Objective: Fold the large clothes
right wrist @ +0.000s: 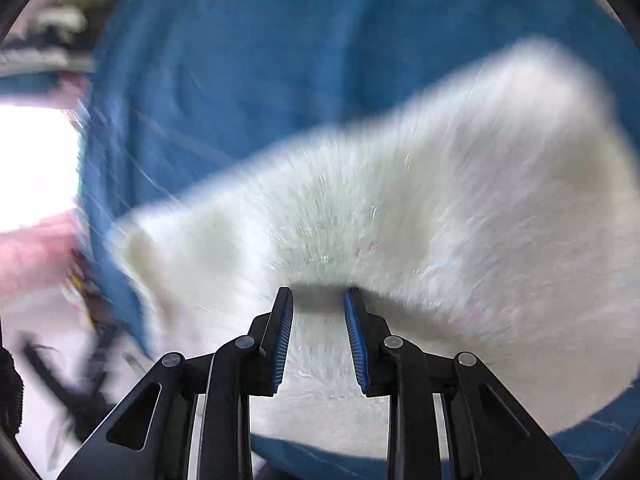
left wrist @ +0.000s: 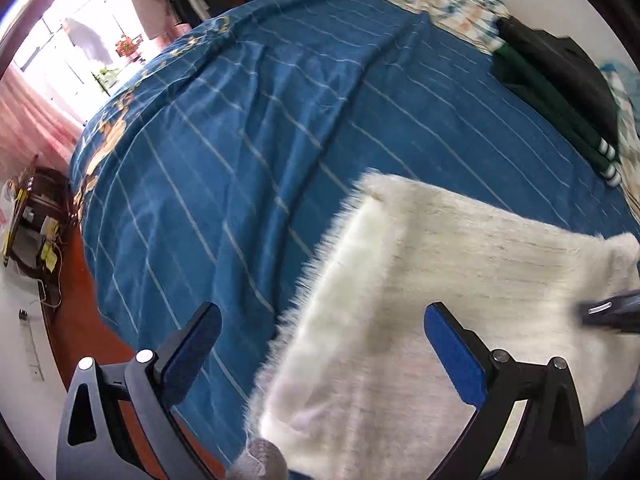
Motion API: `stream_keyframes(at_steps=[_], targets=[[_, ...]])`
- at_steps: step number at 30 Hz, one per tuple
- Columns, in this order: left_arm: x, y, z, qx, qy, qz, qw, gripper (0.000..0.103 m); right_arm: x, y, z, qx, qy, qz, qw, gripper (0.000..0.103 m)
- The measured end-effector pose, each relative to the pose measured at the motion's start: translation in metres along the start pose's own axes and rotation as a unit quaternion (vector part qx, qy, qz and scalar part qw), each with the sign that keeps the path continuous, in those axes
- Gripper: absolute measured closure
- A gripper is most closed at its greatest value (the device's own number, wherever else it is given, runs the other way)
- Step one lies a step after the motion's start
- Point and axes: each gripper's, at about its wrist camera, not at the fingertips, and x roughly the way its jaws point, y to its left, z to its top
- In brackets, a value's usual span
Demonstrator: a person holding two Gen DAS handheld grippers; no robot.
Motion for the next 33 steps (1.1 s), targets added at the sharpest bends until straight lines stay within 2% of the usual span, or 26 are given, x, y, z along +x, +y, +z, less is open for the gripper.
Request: stream_keyframes(at_steps=[3, 5, 7, 9, 10, 11, 13, 15, 17, 20, 21, 23, 24, 28, 30, 31, 33], targets=[[0.002, -0.023, -0.002, 0.026, 0.007, 0.006, 0.9996, 0.0, -0.003, 0.006, 0.002, 0.009, -0.006, -0.013, 1.0, 0.073], [0.005, -0.044, 0.0, 0.049, 0.018, 0.019, 0.9985, 0.0, -0.029, -0.002, -0.009, 0.025, -0.037, 0.027, 0.999, 0.072], [0.001, -0.061, -0.006, 0.057, 0.019, 0.013, 0.9981, 0.0, -0.063, -0.028, -0.034, 0.05, -0.108, 0.084, 0.989, 0.072], [0.009, -0.079, -0.008, 0.071, 0.015, 0.008, 0.9974, 0.0, -0.095, -0.07, -0.074, 0.096, -0.186, 0.092, 0.974, 0.052], [0.021, -0.089, -0.012, 0.083, 0.02, 0.017, 0.9962, 0.0, -0.108, -0.102, -0.103, 0.141, -0.223, 0.09, 0.96, 0.034], [0.031, -0.093, -0.013, 0.09, 0.029, 0.022, 0.9953, 0.0, -0.114, -0.128, -0.125, 0.178, -0.239, 0.09, 0.95, 0.028], [0.061, -0.105, -0.023, 0.107, 0.058, 0.028, 0.9922, 0.0, -0.112, -0.183, -0.161, 0.248, -0.242, 0.098, 0.933, 0.028], [0.078, -0.104, -0.03, 0.103, 0.059, 0.01, 0.9929, 0.0, -0.096, -0.235, -0.188, 0.307, -0.229, 0.12, 0.916, 0.028], [0.079, -0.104, -0.03, 0.105, 0.045, 0.001, 0.9935, 0.0, -0.076, -0.265, -0.195, 0.323, -0.236, 0.162, 0.902, 0.028], [0.079, -0.104, -0.027, 0.11, 0.031, -0.006, 0.9934, 0.0, -0.045, -0.284, -0.178, 0.317, -0.255, 0.239, 0.882, 0.027], [0.08, -0.104, -0.026, 0.107, 0.028, -0.009, 0.9938, 0.0, -0.039, -0.292, -0.167, 0.311, -0.266, 0.268, 0.872, 0.025], [0.082, -0.106, -0.021, 0.106, 0.039, -0.009, 0.9936, 0.0, -0.037, -0.293, -0.15, 0.309, -0.282, 0.295, 0.859, 0.013], [0.084, -0.109, -0.017, 0.109, 0.048, -0.008, 0.9928, 0.0, -0.038, -0.286, -0.14, 0.308, -0.287, 0.302, 0.855, 0.011], [0.083, -0.11, -0.01, 0.103, 0.06, -0.01, 0.9929, 0.0, -0.048, -0.262, -0.119, 0.284, -0.295, 0.298, 0.862, 0.013], [0.072, -0.11, -0.005, 0.097, 0.061, -0.009, 0.9934, 0.0, -0.048, -0.257, -0.114, 0.277, -0.294, 0.312, 0.86, 0.033], [0.062, -0.111, -0.002, 0.098, 0.049, -0.011, 0.9939, 0.0, -0.05, -0.255, -0.11, 0.274, -0.293, 0.312, 0.861, 0.05], [0.038, -0.119, 0.002, 0.102, 0.023, -0.022, 0.9943, 0.0, -0.056, -0.248, -0.11, 0.27, -0.304, 0.319, 0.856, 0.063]])
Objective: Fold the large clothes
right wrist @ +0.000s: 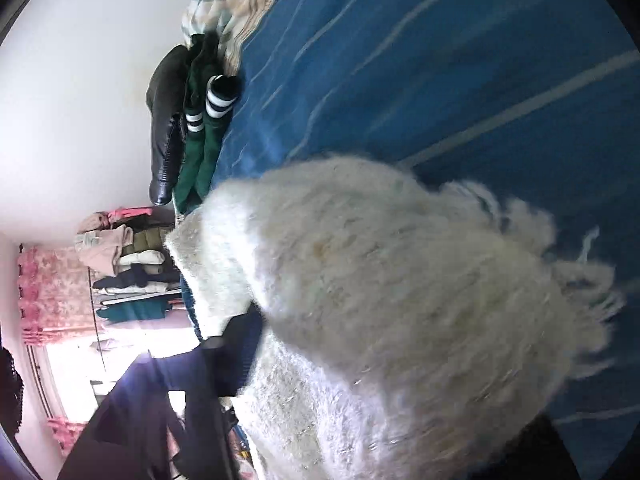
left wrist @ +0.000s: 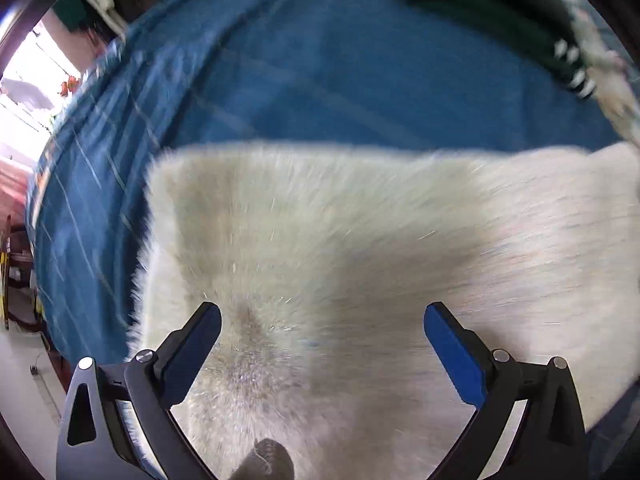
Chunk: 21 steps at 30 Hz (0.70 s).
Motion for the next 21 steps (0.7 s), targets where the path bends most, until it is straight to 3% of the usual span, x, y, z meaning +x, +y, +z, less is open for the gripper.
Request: stream_keyframes(at_steps=[4, 6, 7, 9, 10, 11, 13, 16, 21], targets=[[-0.025, -0.035, 0.007, 0.006, -0.018, -0.056, 0.9982, 0.0, -0.005, 0.017, -0.002, -0.025, -0.005, 0.02, 0.999, 0.064], [-0.005, -0.058, 0.011, 0.013, 0.005, -0.059, 0.9981, 0.0, 0.008, 0.01, 0.004, -0.013, 0.006, 0.007, 1.0, 0.039], [0.011, -0.066, 0.012, 0.019, 0.022, -0.051, 0.9983, 0.0, 0.012, 0.001, 0.006, 0.0, 0.009, 0.009, 1.0, 0.015], [0.04, -0.074, 0.015, 0.013, 0.05, -0.05, 0.9974, 0.0, 0.025, -0.008, 0.011, 0.016, 0.011, 0.03, 0.999, 0.015], [0.043, -0.074, 0.016, 0.005, 0.046, -0.055, 0.9974, 0.0, 0.027, -0.006, 0.014, 0.016, 0.008, 0.03, 0.999, 0.019], [0.043, -0.073, 0.016, 0.001, 0.04, -0.059, 0.9975, 0.0, 0.028, 0.0, 0.015, 0.01, 0.003, 0.029, 1.0, 0.043], [0.039, -0.075, 0.016, 0.012, 0.028, -0.056, 0.9979, 0.0, 0.024, 0.012, 0.014, 0.007, -0.011, 0.036, 0.999, 0.065], [0.038, -0.083, 0.019, 0.022, 0.027, -0.059, 0.9977, 0.0, 0.007, 0.036, 0.004, 0.001, -0.039, 0.038, 0.999, 0.073], [0.033, -0.114, 0.042, 0.069, 0.011, -0.091, 0.9934, 0.0, -0.037, 0.081, -0.012, -0.011, -0.091, 0.047, 0.995, 0.075]])
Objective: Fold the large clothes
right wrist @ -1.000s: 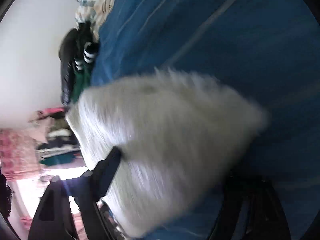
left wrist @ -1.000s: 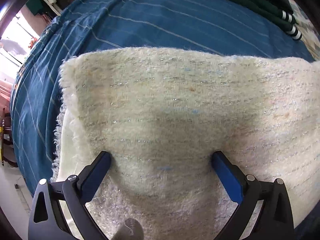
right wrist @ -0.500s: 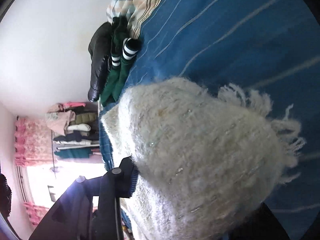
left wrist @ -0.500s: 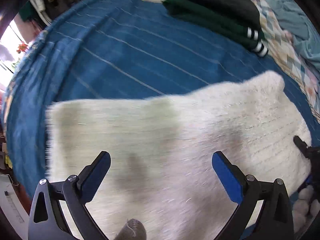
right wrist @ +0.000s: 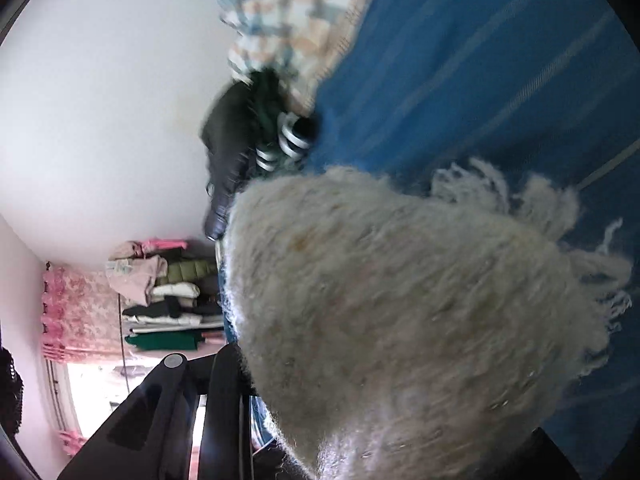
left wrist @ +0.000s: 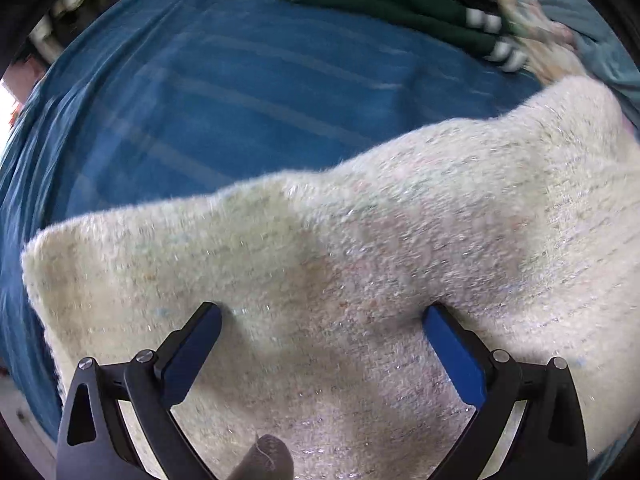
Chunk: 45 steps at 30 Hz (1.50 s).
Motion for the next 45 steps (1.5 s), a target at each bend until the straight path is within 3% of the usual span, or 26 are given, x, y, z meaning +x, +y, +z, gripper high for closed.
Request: stream_keyframes(at_steps=[5, 8, 12, 15, 18, 19, 24, 26, 28, 30, 32, 34, 36, 39, 41, 45], targets=[[0.017, -0.052, 0.038, 0.051, -0.007, -0.072, 0.9961, 0.0, -0.034, 0.071, 0.005, -0.105, -0.035, -0.039, 0.993, 0.075], [0.019, -0.062, 0.058, 0.04, -0.004, -0.102, 0.994, 0.0, -0.031, 0.109, 0.004, -0.168, -0.033, -0.074, 0.982, 0.075], [-0.01, -0.022, 0.039, -0.025, -0.012, -0.103, 0.9943, 0.001, -0.007, 0.156, -0.021, -0.236, -0.004, -0.088, 0.968, 0.075], [-0.034, 0.043, -0.001, -0.083, -0.004, -0.084, 0.993, 0.001, 0.025, 0.192, -0.074, -0.314, 0.028, -0.109, 0.943, 0.075], [-0.063, 0.102, -0.057, -0.146, -0.001, -0.033, 0.9888, 0.001, 0.071, 0.212, -0.141, -0.385, 0.075, -0.129, 0.911, 0.075], [-0.07, 0.126, -0.072, -0.163, 0.002, -0.018, 0.9865, 0.001, 0.09, 0.214, -0.173, -0.414, 0.092, -0.14, 0.895, 0.075], [-0.103, 0.211, -0.148, -0.26, 0.019, 0.053, 0.9641, 0.001, 0.167, 0.184, -0.284, -0.504, 0.177, -0.19, 0.824, 0.075], [-0.111, 0.233, -0.165, -0.283, 0.017, 0.061, 0.9571, 0.001, 0.193, 0.16, -0.324, -0.545, 0.214, -0.227, 0.778, 0.071], [-0.116, 0.247, -0.173, -0.292, 0.014, 0.063, 0.9541, 0.001, 0.203, 0.148, -0.346, -0.57, 0.24, -0.236, 0.749, 0.063], [-0.124, 0.259, -0.176, -0.306, 0.002, 0.05, 0.9507, 0.001, 0.2, 0.15, -0.354, -0.581, 0.267, -0.22, 0.737, 0.05], [-0.136, 0.264, -0.174, -0.323, -0.017, 0.019, 0.9462, 0.001, 0.185, 0.159, -0.343, -0.542, 0.327, -0.15, 0.759, 0.028], [-0.147, 0.263, -0.167, -0.337, -0.046, -0.034, 0.9396, 0.001, 0.16, 0.164, -0.321, -0.494, 0.362, -0.106, 0.783, 0.028], [-0.153, 0.257, -0.163, -0.334, -0.062, -0.074, 0.9377, 0.001, 0.137, 0.161, -0.297, -0.45, 0.375, -0.094, 0.805, 0.028], [-0.14, 0.243, -0.158, -0.331, -0.052, -0.111, 0.9357, 0.001, 0.102, 0.142, -0.246, -0.386, 0.352, -0.13, 0.843, 0.028], [-0.127, 0.238, -0.155, -0.352, -0.051, -0.161, 0.9207, 0.001, 0.086, 0.126, -0.219, -0.364, 0.334, -0.156, 0.855, 0.028], [-0.1, 0.223, -0.15, -0.384, -0.027, -0.202, 0.9005, 0.001, 0.064, 0.087, -0.172, -0.319, 0.296, -0.214, 0.874, 0.028]])
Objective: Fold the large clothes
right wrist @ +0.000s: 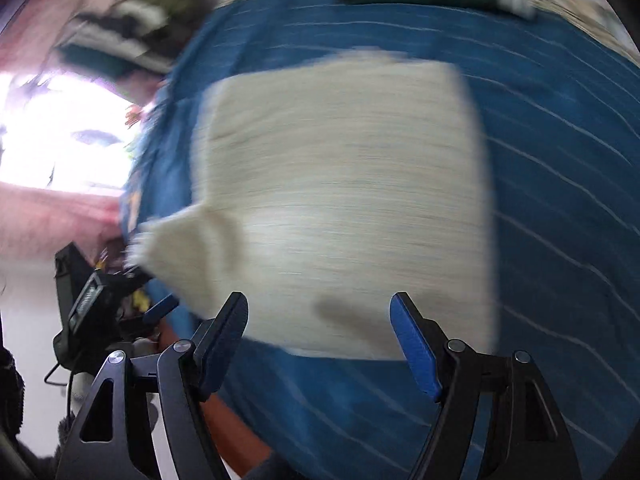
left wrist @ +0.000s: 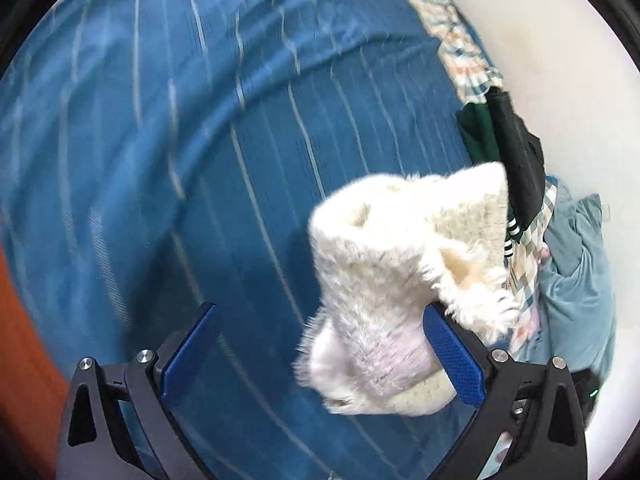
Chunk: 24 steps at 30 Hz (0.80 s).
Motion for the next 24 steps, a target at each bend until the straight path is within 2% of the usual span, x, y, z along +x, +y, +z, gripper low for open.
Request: stream_keyframes(at_steps=[2, 3, 5, 9, 11, 14, 15, 17, 19, 21, 22, 24], targets=[[-0.003, -0.001, -0.005, -0.03, -0.005, -0.054, 0.9981, 0.001, -0.003, -0.024, 0.002, 0.041, -0.003, 0.005, 0.999, 0.028], [-0.009, -0.004, -0.007, -0.031, -0.012, -0.066, 0.9972, 0.001, -0.005, -0.033, 0.003, 0.06, -0.007, 0.012, 0.998, 0.028], [-0.022, -0.013, -0.012, -0.019, -0.03, -0.062, 0.9974, 0.001, -0.007, -0.044, 0.003, 0.081, -0.011, 0.021, 0.996, 0.028], [-0.05, -0.026, -0.026, -0.013, -0.056, -0.068, 0.996, 0.001, -0.004, -0.046, -0.001, 0.081, -0.013, 0.003, 0.997, 0.028], [-0.052, -0.032, -0.031, 0.004, -0.063, -0.043, 0.9971, 0.001, -0.003, -0.042, 0.006, 0.08, -0.011, -0.003, 0.997, 0.027], [-0.028, -0.037, -0.03, 0.03, -0.071, 0.015, 0.9969, 0.001, 0.008, -0.034, 0.012, 0.073, -0.008, -0.017, 0.997, 0.027], [-0.016, -0.033, -0.026, 0.022, -0.068, 0.019, 0.9972, 0.001, 0.01, -0.035, 0.012, 0.073, -0.006, -0.02, 0.997, 0.027], [0.009, -0.024, -0.012, -0.008, -0.056, 0.013, 0.9983, 0.001, 0.019, -0.027, 0.019, 0.073, -0.004, -0.024, 0.997, 0.027], [0.038, -0.019, 0.004, -0.03, -0.041, -0.014, 0.9986, 0.003, 0.021, -0.029, 0.021, 0.076, -0.005, -0.028, 0.997, 0.027], [0.056, -0.021, 0.012, -0.028, -0.032, -0.003, 0.9991, 0.062, 0.02, -0.034, 0.023, 0.083, -0.005, -0.025, 0.996, 0.027], [0.054, -0.023, 0.01, -0.019, -0.031, -0.003, 0.9993, 0.079, 0.02, -0.036, 0.023, 0.087, -0.003, -0.024, 0.996, 0.027], [0.034, -0.027, 0.002, 0.003, -0.054, -0.004, 0.9986, 0.084, 0.019, -0.039, 0.026, 0.092, 0.0, -0.028, 0.995, 0.027]])
